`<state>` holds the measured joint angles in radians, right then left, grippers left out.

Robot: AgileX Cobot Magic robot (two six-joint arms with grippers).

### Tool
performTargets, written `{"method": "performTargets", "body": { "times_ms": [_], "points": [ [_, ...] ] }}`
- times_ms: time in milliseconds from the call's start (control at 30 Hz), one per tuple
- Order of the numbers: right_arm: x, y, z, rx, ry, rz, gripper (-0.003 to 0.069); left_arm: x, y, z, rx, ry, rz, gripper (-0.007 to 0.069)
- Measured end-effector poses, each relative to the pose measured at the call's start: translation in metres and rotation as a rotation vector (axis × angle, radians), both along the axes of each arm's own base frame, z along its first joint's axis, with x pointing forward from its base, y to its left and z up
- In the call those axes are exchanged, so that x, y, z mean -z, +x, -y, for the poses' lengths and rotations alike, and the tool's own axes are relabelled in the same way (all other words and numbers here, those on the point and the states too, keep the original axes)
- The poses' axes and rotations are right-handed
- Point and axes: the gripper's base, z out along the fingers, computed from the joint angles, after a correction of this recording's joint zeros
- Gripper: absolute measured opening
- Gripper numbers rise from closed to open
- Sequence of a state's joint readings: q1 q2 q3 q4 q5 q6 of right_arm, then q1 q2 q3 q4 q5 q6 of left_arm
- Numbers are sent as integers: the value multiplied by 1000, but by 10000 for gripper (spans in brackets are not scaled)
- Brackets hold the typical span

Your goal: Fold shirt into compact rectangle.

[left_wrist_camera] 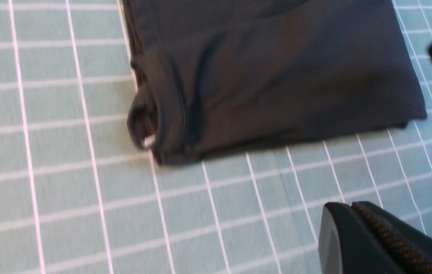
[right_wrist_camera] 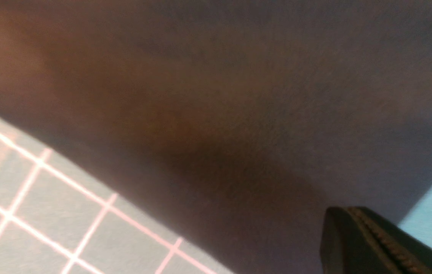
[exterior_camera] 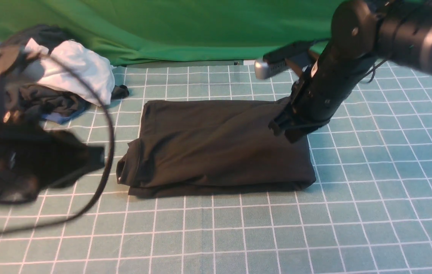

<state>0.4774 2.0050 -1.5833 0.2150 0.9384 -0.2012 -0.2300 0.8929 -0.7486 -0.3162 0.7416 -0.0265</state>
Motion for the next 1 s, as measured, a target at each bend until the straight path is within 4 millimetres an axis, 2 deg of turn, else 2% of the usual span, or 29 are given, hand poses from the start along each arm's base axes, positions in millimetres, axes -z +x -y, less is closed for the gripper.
{"method": "performTargets", "body": {
  "times_ms": [33,100,133,167,200,300,433,533,600,633,700,733,767,833,867,933,1000],
  "points": [
    [2,0,0,0,-2,-4,-3,-1,-2,0,0,-2,8,13],
    [29,5,-2,1,-30,-58,-3,9,-26,-5,-9,-22,9,13],
    [31,5,-2,1,-32,-61,-3,10,-28,-6,-10,-24,8,13],
    [42,8,-2,7,-39,-83,-3,15,-41,-8,-21,-42,-1,13],
    [44,8,-1,10,-39,-85,-3,17,-47,-10,-24,-49,-2,13],
    [44,9,1,21,-32,-90,-3,20,-66,-13,-36,-78,11,13],
    [20,5,5,10,-16,-58,-3,17,-84,-18,-37,-97,79,13],
    [-34,-7,12,-6,35,61,-3,13,-91,-20,-39,-111,128,13],
    [-89,-25,21,-14,96,198,-3,11,-93,-20,-43,-118,155,13],
    [-110,-33,25,-13,121,257,-3,10,-92,-20,-45,-121,165,13],
    [-161,-58,39,-11,185,405,-3,8,-91,-21,-52,-128,187,13],
    [-161,-58,39,-11,186,405,-3,8,-91,-21,-54,-130,193,13],
    [-203,-87,53,-12,244,539,-3,6,-90,-21,-61,-135,216,13],
    [-236,-115,67,-15,293,660,-3,4,-88,-21,-68,-138,243,13],
    [-259,-140,80,-18,333,759,-3,2,-87,-22,-75,-138,266,13],
    [-280,-173,97,-12,378,889,-3,-1,-85,-23,-87,-136,308,13],
    [-290,-201,113,-5,405,983,-3,-3,-83,-24,-95,-140,337,13]
  ]
}}
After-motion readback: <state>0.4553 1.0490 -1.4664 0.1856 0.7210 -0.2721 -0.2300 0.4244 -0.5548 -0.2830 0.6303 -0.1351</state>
